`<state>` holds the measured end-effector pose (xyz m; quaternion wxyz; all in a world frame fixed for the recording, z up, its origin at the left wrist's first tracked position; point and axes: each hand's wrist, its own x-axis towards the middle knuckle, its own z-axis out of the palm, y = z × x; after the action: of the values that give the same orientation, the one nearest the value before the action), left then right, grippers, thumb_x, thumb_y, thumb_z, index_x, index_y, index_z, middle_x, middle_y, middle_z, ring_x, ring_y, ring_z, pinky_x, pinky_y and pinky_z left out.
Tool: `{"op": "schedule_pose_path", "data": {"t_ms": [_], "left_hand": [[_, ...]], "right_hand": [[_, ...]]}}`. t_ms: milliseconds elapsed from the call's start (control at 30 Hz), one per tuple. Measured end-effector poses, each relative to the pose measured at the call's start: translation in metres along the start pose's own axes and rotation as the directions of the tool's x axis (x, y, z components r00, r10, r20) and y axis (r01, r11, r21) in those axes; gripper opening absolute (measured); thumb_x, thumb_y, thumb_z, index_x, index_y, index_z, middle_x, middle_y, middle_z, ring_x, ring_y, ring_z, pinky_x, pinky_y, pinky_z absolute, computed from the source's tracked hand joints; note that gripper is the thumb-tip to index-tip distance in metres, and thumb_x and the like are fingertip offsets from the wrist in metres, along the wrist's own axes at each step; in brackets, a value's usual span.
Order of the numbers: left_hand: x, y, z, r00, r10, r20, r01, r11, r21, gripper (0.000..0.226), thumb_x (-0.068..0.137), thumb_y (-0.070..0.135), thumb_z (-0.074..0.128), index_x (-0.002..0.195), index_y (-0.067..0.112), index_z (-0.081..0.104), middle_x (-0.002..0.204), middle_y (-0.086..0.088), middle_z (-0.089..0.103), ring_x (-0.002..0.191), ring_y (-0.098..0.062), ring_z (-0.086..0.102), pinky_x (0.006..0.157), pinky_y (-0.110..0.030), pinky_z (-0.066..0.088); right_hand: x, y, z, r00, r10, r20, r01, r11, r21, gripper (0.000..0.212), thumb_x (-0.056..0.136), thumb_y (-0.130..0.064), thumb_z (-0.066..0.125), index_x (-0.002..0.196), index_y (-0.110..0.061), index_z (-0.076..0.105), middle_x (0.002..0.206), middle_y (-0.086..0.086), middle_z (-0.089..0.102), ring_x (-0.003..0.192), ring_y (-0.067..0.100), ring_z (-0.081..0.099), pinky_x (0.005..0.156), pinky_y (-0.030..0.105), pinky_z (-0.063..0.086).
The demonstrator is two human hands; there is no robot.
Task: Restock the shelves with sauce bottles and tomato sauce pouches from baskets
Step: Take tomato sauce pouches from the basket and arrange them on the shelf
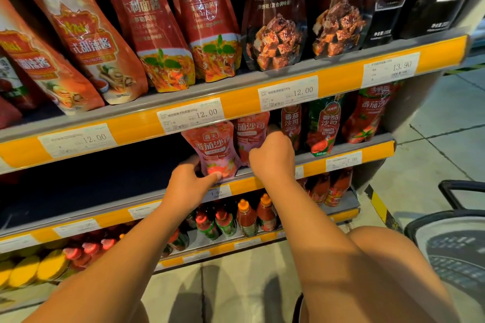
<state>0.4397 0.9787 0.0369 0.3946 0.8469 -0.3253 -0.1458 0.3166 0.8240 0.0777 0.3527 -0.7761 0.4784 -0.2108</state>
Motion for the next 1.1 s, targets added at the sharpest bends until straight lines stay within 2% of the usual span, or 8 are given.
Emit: {"op": "schedule_pose_path", "data": {"t_ms": [100,233,500,600,767,900,1000,1100], "left_hand": [[0.002,0.004,-0.001,1.0,-0.014,-0.01,0.015,0.998,0.053,0.044,0.087,0.038,0.081,0.127,0.025,0.068,0.106,0.006,0.076,0.073,-0.001,0.063,0.064,-0.02,0.047],[0.006,0.008,-0.001,0.998,-0.064,-0.004,0.064,0.993,0.096,0.044,0.09,0.04,0.078,0.13,0.027,0.063,0.066,0.011,0.061,0.041,0.0,0.051,0.041,-0.012,0.031],[0.017,0.007,0.005,0.991,-0.136,-0.006,0.136,0.986,0.101,0.056,0.089,0.043,0.078,0.138,0.031,0.054,0.035,0.007,0.046,0.034,-0.007,0.043,0.038,-0.022,0.027],[0.021,0.005,0.006,0.994,-0.113,-0.009,0.114,0.99,0.089,0.056,0.086,0.042,0.081,0.135,0.031,0.058,0.05,0.006,0.056,0.047,-0.01,0.051,0.046,-0.026,0.035],[0.027,0.001,0.006,1.0,-0.003,-0.007,0.003,0.999,-0.032,0.051,0.083,0.028,0.086,0.13,0.029,0.068,0.13,0.006,0.067,0.11,-0.014,0.064,0.089,-0.026,0.05],[0.027,0.0,0.007,1.0,-0.021,-0.006,0.021,1.0,-0.019,0.053,0.083,0.028,0.086,0.132,0.03,0.066,0.125,-0.003,0.07,0.107,-0.031,0.067,0.088,-0.036,0.054],[0.026,0.0,0.008,1.0,-0.019,-0.019,0.018,0.999,-0.028,0.05,0.085,0.025,0.084,0.131,0.03,0.065,0.123,-0.002,0.071,0.1,-0.028,0.068,0.085,-0.031,0.053],[0.025,0.002,0.007,1.0,-0.012,-0.01,0.012,0.998,-0.06,0.049,0.085,0.023,0.083,0.131,0.029,0.066,0.125,0.003,0.071,0.101,-0.017,0.066,0.094,-0.034,0.055]], "right_hand": [[-0.006,0.003,-0.001,0.999,-0.024,-0.041,0.017,0.987,-0.159,0.014,0.091,-0.023,0.069,0.09,-0.016,0.057,0.104,0.009,0.06,0.097,0.033,0.06,0.064,0.038,0.047],[-0.003,0.012,0.004,0.996,0.087,0.021,-0.087,0.996,-0.028,0.029,0.09,-0.025,0.069,0.075,-0.018,0.045,0.08,0.005,0.058,0.069,0.03,0.058,0.052,0.031,0.037],[0.007,0.016,0.021,0.978,0.195,0.076,-0.208,0.944,0.257,0.024,0.089,-0.004,0.06,0.077,-0.016,0.043,0.081,0.012,0.059,0.069,0.032,0.062,0.054,0.041,0.051],[0.009,0.017,0.02,0.978,0.196,0.065,-0.206,0.949,0.237,0.032,0.091,-0.001,0.057,0.073,-0.015,0.036,0.075,0.008,0.046,0.063,0.026,0.046,0.05,0.033,0.034],[0.008,0.013,0.022,0.974,0.221,0.058,-0.228,0.954,0.194,0.024,0.091,-0.005,0.058,0.073,-0.013,0.045,0.08,0.009,0.055,0.072,0.032,0.058,0.059,0.038,0.043],[0.007,0.013,0.02,0.977,0.208,0.054,-0.214,0.957,0.195,0.021,0.092,-0.005,0.057,0.076,-0.011,0.044,0.079,0.007,0.053,0.07,0.031,0.055,0.055,0.035,0.04],[0.003,0.01,0.018,0.984,0.172,0.041,-0.177,0.952,0.25,0.013,0.093,-0.003,0.052,0.101,-0.013,0.047,0.095,0.01,0.057,0.081,0.033,0.057,0.066,0.043,0.052],[-0.004,0.009,0.019,0.99,0.144,0.016,-0.141,0.942,0.305,0.05,0.093,-0.002,0.051,0.137,-0.021,0.04,0.102,0.006,0.057,0.087,0.033,0.06,0.074,0.048,0.056]]}}
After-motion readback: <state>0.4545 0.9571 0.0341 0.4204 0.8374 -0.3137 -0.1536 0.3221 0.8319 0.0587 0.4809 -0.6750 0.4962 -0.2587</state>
